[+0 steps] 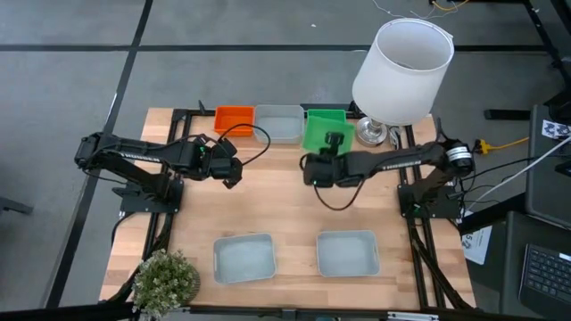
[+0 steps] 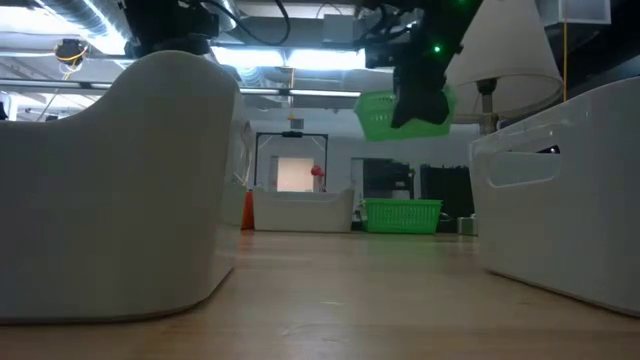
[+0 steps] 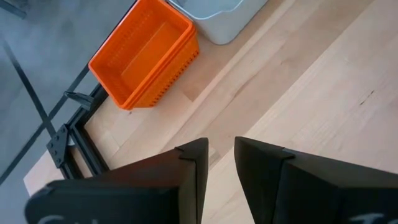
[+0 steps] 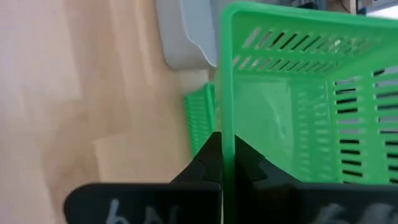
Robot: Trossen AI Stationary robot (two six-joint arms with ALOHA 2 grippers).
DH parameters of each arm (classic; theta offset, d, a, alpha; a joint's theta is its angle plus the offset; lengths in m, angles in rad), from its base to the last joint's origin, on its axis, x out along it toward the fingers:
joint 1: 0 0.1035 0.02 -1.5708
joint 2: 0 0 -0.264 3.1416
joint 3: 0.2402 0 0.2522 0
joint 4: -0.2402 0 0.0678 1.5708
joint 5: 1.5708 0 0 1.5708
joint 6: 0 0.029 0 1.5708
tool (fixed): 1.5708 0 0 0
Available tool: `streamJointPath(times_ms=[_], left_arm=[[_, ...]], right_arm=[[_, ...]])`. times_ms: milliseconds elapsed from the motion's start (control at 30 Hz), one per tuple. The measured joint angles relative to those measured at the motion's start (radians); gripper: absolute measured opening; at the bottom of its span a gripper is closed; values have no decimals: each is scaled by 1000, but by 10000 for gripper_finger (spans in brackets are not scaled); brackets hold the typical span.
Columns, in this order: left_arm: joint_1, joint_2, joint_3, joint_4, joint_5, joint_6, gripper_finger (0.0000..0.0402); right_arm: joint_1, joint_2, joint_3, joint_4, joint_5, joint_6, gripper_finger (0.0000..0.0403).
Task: Stack baskets by color
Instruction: Stack the bottom green bin on the green bin
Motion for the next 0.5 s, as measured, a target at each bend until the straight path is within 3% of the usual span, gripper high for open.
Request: streamJointPath(times_ms=[100,300,433,500], left_arm=[[0,0,0,0,0,0,71],[0,0,0,0,0,0,71],[0,0,0,0,0,0,71],[0,0,0,0,0,0,71]], right_arm=[[-64,-8,0,2,-47,-87,1],[-204,-8,0,24,-256,-187,0],[-279,-8,0,69,-292,-278,0],[-319,-8,0,100,-364,-334,0]])
